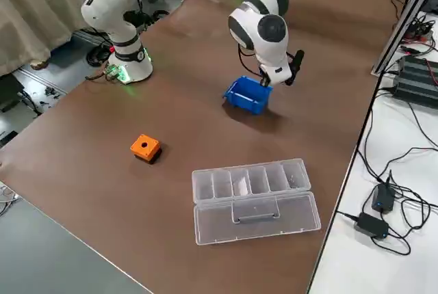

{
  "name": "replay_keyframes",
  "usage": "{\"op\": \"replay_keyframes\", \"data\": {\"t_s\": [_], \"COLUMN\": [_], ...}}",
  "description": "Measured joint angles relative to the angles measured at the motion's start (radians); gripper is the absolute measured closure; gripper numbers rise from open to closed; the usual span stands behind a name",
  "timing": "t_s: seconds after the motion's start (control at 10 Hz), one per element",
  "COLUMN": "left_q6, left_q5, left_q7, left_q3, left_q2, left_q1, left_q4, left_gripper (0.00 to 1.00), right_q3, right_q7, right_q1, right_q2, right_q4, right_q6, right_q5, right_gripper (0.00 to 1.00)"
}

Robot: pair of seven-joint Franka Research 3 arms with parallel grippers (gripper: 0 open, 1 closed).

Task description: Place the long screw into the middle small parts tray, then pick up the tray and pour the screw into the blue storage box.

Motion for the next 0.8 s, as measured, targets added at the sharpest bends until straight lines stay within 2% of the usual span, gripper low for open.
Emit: {"op": "replay_keyframes", "data": {"t_s": [0.3, 0.7, 0.8], "left_q6": [0.000, 0.000, 0.000], "left_q5": [0.000, 0.000, 0.000], "left_q7": [0.000, 0.000, 0.000], "left_q3": [0.000, 0.000, 0.000], "left_q2": [0.000, 0.000, 0.000], "left_q1": [0.000, 0.000, 0.000], "left_q4": [0.000, 0.000, 0.000], "left_gripper": [0.00, 0.00, 0.00], "right_q3": [0.001, -0.008, -0.008], "right_q7": [-0.003, -0.048, -0.052], "right_q1": [0.000, -0.040, -0.043], "right_q2": [-0.008, -0.014, -0.016], "right_q4": [-0.003, -0.004, -0.005], "right_q6": [-0.037, -0.098, -0.098], "right_q5": [-0.124, -0.176, -0.219], "right_gripper": [0.96, 0.96, 0.96]}}
